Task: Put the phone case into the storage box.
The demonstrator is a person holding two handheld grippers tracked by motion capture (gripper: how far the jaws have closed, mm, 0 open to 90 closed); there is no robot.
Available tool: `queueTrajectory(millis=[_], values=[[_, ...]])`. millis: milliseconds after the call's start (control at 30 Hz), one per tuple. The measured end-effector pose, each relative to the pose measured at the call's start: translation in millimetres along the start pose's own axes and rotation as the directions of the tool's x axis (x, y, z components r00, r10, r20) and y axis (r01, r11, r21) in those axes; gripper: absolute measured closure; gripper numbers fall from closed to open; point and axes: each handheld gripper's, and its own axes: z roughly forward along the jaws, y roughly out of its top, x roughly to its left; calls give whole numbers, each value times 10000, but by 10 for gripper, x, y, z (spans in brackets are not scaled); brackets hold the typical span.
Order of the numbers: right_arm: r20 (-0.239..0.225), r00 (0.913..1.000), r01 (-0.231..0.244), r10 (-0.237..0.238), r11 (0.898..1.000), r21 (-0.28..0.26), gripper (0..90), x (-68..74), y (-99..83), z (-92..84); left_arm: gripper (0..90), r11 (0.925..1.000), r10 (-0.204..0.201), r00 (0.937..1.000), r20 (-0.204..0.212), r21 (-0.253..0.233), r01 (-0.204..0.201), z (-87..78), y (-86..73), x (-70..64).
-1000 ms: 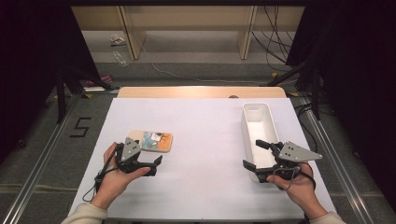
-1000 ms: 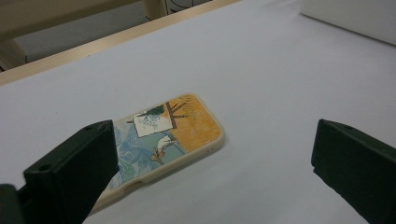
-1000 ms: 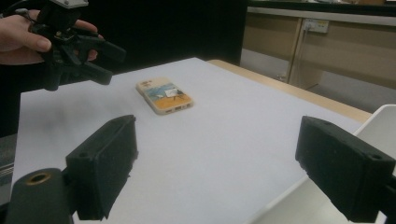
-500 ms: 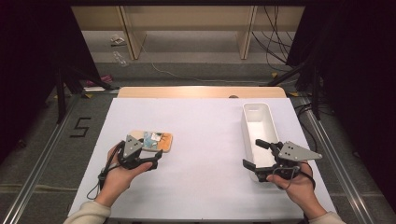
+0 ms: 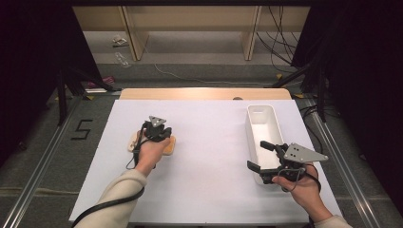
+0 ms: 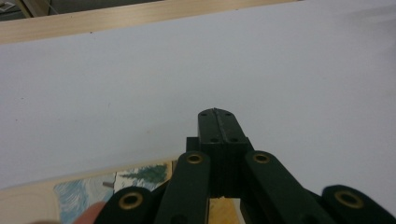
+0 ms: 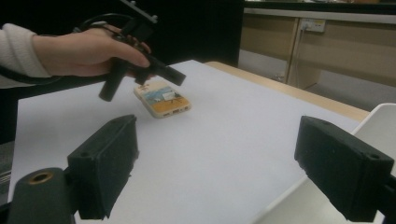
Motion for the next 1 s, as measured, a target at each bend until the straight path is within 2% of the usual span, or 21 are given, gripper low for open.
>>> queueTrajectory(millis=[33,100,267,367,400,733,1000], values=[[0,10000,0,0,10000,0,143,0,0,0,898,10000,0,10000,0,0,0,0,0,0],[-24,10000,-52,52,10000,47,143,-1,-5,2,898,9994,-2,9995,-302,357,13,150,46,-6],[-121,9999,-40,41,10000,23,143,3,1,0,899,9970,-141,9977,-668,744,191,310,58,-7],[-128,9999,-22,23,10000,55,143,2,-1,-2,898,9958,-132,9976,-683,895,193,352,38,-13],[-133,9999,-41,41,10000,2,143,4,-5,4,899,9940,-367,9978,-558,1010,422,378,22,-14],[-234,9997,-107,106,9999,-17,147,11,1,-1,899,9913,-322,9982,-505,1256,383,432,-38,-37],[-228,9997,-123,123,9999,-17,148,8,0,-2,899,9889,-55,9993,-378,1485,110,357,-79,-92]])
